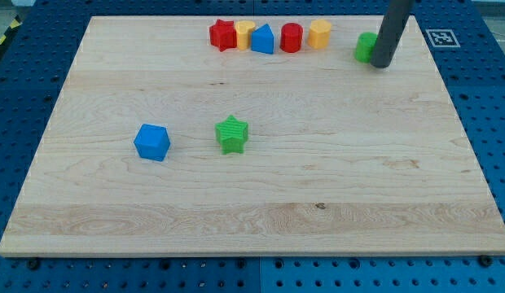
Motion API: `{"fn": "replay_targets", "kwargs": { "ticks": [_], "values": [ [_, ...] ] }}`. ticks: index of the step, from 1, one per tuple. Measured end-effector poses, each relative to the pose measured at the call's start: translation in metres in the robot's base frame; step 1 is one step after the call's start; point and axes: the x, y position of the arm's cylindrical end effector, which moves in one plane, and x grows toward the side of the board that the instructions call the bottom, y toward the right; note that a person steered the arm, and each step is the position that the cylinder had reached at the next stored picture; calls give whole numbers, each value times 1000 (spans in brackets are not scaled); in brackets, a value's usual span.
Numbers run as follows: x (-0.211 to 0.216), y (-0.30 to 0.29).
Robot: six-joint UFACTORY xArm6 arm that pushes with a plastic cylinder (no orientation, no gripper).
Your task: Touch the bottom side of the yellow hexagon
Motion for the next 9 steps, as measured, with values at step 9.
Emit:
{"fn": "replay_targets", "kwargs": {
  "ticks": [9],
  "values": [
    [-114, -93]
  ]
}}
